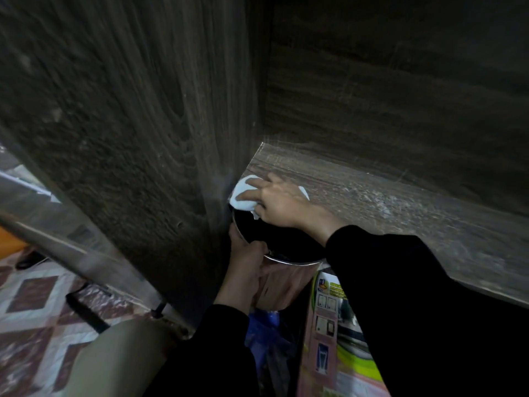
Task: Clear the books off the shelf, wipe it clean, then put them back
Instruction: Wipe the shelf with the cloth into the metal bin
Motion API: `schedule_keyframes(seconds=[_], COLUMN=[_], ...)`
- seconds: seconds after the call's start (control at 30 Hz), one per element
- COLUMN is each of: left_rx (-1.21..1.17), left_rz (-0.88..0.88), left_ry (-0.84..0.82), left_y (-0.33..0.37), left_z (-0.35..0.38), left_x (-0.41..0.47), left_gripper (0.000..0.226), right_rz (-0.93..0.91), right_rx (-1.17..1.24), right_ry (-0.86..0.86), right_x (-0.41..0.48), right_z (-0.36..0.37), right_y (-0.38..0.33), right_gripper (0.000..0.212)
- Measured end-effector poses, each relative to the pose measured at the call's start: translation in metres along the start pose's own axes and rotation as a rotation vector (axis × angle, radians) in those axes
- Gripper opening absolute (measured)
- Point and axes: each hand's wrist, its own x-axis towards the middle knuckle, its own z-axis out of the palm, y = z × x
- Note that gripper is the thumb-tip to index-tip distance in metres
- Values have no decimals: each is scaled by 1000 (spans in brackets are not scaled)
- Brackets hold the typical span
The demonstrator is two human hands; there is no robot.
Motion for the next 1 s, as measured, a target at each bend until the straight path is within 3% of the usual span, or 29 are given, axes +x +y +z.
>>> schedule_keyframes(seconds=[0.2, 0.27, 0.33, 0.4, 0.5, 0.6, 0.67, 0.83, 0.9, 1.0], left_rx=[13, 11, 3, -3, 3, 11, 18, 31, 27, 33], left_rz=[-59, -59, -59, -59, -70, -76, -81, -74, -62, -54], left_ry=[-46, -53, -59, -65, -77, -96, -104, -99, -107, -130], left_y=[3, 2, 0, -1, -2, -3, -4, -5, -5, -4], left_z=[2, 2, 1, 0, 1, 3, 5, 10, 12, 13], left_x=[-4, -4, -1, 0, 0, -1, -1, -1, -3, -6], left_gripper=[81, 81, 80, 79, 78, 76, 77, 75, 73, 70], right_rz=[1, 69, 248, 478, 780, 898, 874, 615, 448, 232], right_rx=[53, 275, 640, 802, 565, 294, 168, 59, 69, 205], right_ry=[-54, -100, 7, 276, 542, 363, 258, 222, 236, 302], right_x=[-61, -76, -88, -97, -105, -99, -89, -68, -71, -79], right_z=[-4, -17, -32, -36, -19, 12, 25, 37, 41, 39], right_y=[15, 32, 52, 80, 119, 118, 96, 23, 1, -10], right_gripper=[42, 38, 35, 38, 39, 45, 50, 59, 70, 59])
